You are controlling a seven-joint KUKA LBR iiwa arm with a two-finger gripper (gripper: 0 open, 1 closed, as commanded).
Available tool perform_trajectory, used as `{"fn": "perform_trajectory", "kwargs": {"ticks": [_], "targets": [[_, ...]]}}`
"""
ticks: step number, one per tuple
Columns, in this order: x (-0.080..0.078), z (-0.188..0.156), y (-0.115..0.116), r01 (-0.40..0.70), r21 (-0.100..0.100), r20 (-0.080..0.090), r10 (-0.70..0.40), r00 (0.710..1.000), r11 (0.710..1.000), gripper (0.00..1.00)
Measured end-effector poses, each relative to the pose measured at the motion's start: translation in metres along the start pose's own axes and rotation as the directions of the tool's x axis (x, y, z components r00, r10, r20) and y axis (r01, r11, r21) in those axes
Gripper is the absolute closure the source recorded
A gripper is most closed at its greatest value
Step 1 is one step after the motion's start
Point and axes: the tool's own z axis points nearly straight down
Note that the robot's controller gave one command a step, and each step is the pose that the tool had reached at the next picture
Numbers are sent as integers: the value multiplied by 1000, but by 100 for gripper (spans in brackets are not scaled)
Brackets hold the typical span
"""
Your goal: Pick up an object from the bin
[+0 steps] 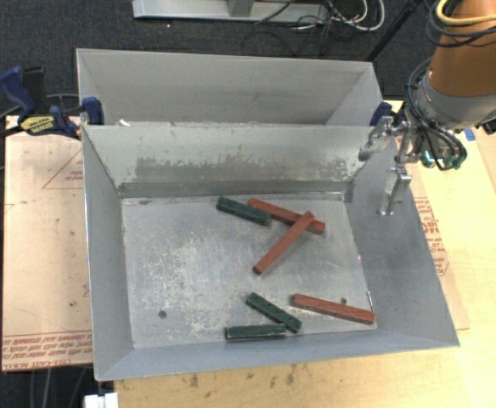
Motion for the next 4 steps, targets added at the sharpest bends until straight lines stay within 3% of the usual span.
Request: {"fn": "perform_trajectory", "kwargs": {"ticks": [1,2,3,4], "targets": [[-1,-5,0,2,2,8,-2,1000,1000,0],[1,40,10,85,3,12,-85,996,996,0],[14,121,28,100,1,7,-100,995,995,100],[14,121,28,101,2,7,-101,995,995,0]]}}
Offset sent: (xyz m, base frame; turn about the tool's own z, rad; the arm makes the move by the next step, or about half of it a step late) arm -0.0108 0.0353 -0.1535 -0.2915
